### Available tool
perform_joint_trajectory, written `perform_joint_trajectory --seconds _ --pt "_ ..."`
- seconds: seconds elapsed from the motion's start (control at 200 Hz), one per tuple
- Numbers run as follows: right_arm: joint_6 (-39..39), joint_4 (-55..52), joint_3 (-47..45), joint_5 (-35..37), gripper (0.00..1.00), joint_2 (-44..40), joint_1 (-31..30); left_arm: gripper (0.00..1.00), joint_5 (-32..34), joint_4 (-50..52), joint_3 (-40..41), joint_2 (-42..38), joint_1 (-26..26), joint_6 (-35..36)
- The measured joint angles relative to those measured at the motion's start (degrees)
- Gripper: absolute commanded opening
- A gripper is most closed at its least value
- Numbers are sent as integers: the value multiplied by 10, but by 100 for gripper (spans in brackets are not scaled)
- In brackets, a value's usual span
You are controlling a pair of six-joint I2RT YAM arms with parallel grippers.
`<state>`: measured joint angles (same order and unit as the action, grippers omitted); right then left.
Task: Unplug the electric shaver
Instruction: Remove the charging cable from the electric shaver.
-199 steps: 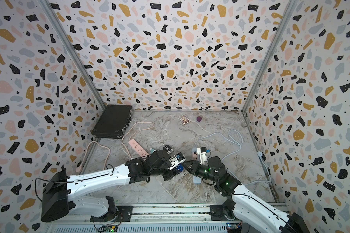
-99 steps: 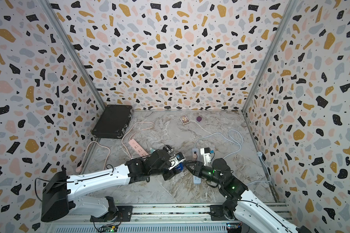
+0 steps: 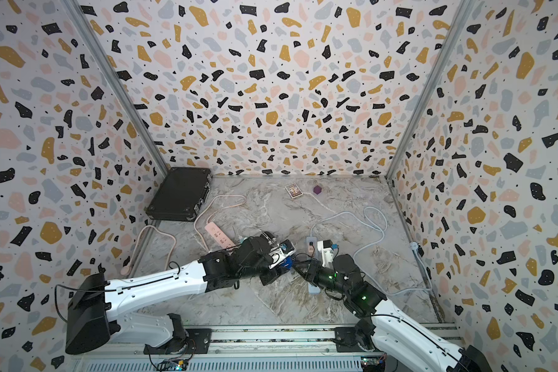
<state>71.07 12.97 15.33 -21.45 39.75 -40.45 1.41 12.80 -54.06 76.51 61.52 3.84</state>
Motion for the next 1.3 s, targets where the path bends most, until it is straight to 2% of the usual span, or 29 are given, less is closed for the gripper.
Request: perform_joint_trajectory --seconds 0.27,0.741,0.916,1.111,1.196,1.301 --pt "1 8 0 12 37 -16 0 46 -9 0 0 0 1 0" --pt "12 47 0 37 36 13 0 46 -12 0 0 0 1 0" --pt "18 67 0 38 28 32 0 46 -14 0 0 0 1 -1" --pt "23 84 0 36 26 45 0 46 -14 0 0 0 1 -1" --pt "23 86 0 35 22 45 0 46 -14 0 0 0 1 -1" --pt "24 90 0 34 10 45 0 46 -14 0 0 0 1 -1"
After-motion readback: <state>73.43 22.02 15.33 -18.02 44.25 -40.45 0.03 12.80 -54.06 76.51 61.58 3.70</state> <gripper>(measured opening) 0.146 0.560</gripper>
